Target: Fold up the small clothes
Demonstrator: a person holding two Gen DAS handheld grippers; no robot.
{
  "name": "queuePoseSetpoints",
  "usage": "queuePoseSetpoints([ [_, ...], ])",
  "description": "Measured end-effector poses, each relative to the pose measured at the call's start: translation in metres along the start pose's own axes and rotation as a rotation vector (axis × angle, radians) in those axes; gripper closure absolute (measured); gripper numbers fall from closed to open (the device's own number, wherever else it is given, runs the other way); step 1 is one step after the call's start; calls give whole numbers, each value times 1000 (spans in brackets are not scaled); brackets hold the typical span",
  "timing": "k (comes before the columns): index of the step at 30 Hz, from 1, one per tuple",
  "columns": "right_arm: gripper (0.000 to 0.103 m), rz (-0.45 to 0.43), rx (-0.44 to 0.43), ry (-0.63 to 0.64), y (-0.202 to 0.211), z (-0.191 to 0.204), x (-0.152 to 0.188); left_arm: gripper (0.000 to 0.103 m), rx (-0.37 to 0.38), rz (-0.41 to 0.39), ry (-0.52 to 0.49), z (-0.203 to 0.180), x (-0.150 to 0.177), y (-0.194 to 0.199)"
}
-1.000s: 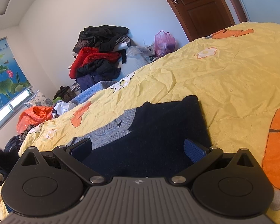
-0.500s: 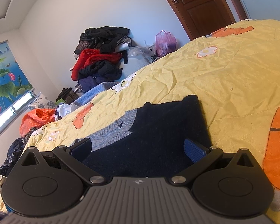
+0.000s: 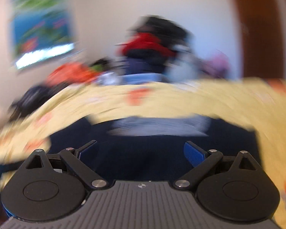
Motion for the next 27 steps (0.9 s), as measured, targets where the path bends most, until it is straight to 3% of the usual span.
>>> queuePoseSetpoints([
  [2,21,44,-1,163,-9,34,9,0,-11,30,90,14,0,-5],
  [4,41,108,43,241,-26,46,20,0,-3,32,161,26,-1,-4],
  [6,52,178,78,247,-41,45,31,0,7,17,183,31,1,-2],
  [7,52,200,88,229,-45,43,35,0,5,20,177,30,3,-2],
  [11,62,197,93,148,-35,30,38,0,-6,29,149,26,3,-6],
  [14,62,160,95,-83,-18,-5,32,0,-1,29,160,25,3,-11],
  [17,42,130,65,-261,-8,-29,32,0,-1,29,160,24,2,-12],
  [18,34,139,57,-256,-8,-27,33,0,-2,30,157,24,2,-12],
  [23,19,127,118,-18,-12,8,26,0,-2,30,158,24,2,-12],
  [26,29,179,150,38,-25,14,29,0,-3,30,156,24,2,-12],
  [27,41,195,150,32,-27,13,31,0,-3,30,157,24,2,-12],
])
Point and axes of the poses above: each gripper's, at about its wrist camera, not at the fingertips, and y roughly against the way its jaws point, z to its left, x to its underside, the point moved 8 cm from there along -y, roughly the way its jaws point, and after that the axes turned 5 degrees about -y, right-handed, at the moved point
